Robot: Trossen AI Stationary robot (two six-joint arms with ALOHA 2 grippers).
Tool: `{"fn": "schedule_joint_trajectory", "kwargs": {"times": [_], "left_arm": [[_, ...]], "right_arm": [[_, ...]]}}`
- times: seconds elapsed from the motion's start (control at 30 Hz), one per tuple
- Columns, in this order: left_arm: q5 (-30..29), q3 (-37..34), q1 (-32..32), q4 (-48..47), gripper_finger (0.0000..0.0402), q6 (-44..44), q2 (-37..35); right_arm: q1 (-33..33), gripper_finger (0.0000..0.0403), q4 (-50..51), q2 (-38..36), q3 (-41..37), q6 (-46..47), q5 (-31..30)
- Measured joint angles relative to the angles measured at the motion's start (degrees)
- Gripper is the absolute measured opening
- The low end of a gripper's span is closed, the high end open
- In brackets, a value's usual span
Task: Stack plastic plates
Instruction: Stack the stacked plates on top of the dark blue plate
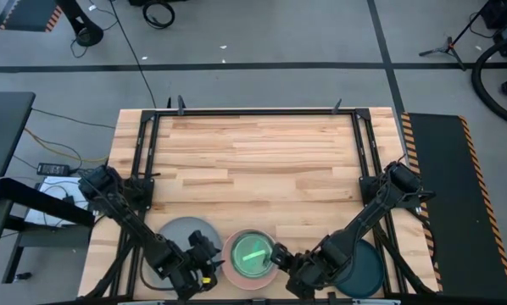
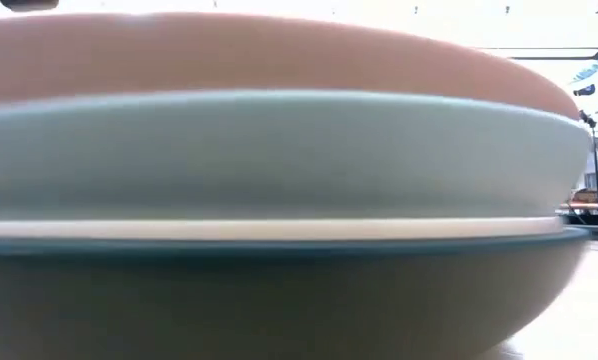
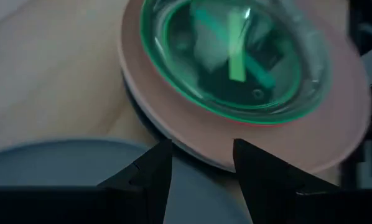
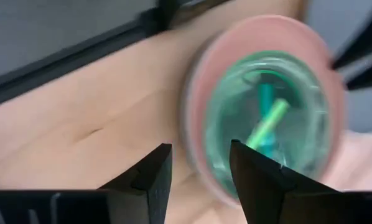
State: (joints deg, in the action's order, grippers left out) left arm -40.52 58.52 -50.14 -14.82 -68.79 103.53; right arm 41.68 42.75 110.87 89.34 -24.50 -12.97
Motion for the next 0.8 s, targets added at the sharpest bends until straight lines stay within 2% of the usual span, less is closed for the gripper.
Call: {"fn": "schedule_joint_trajectory", "kwargs": {"times": [0.13, 0.4, 0.53, 0.6, 0.73, 0.8], "left_arm": [[0.8, -0.1, 1.1, -0.7, 0.0176, 0.7, 0.0], [2.2, -0.1, 4.6, -0.9, 0.0176, 3.2, 0.0], [3.0, -0.1, 5.4, -0.8, 0.0176, 5.1, 0.0], [5.8, -0.1, 5.9, -0.8, 0.0176, 5.2, -0.1], [13.1, 0.2, 6.7, -1.5, 0.0176, 6.2, -2.7], [14.4, 0.6, 6.5, -2.9, 0.0176, 6.2, -4.8]], "right_arm": [[0.0, 0.0163, 1.7, 0.0, 0.0, -3.1, 5.3], [-0.8, 0.0162, 1.6, 0.0, 0.0, -3.9, 5.7], [-1.8, 0.0162, 1.1, 0.5, -0.5, -3.9, 9.0], [-2.1, 0.0162, -1.9, 0.5, -2.4, -3.8, 10.1], [-2.2, 0.0161, -4.2, 0.6, -5.5, -2.8, 7.5], [-2.2, 0.0161, -6.2, 0.6, -6.8, -2.7, 6.5]]}}
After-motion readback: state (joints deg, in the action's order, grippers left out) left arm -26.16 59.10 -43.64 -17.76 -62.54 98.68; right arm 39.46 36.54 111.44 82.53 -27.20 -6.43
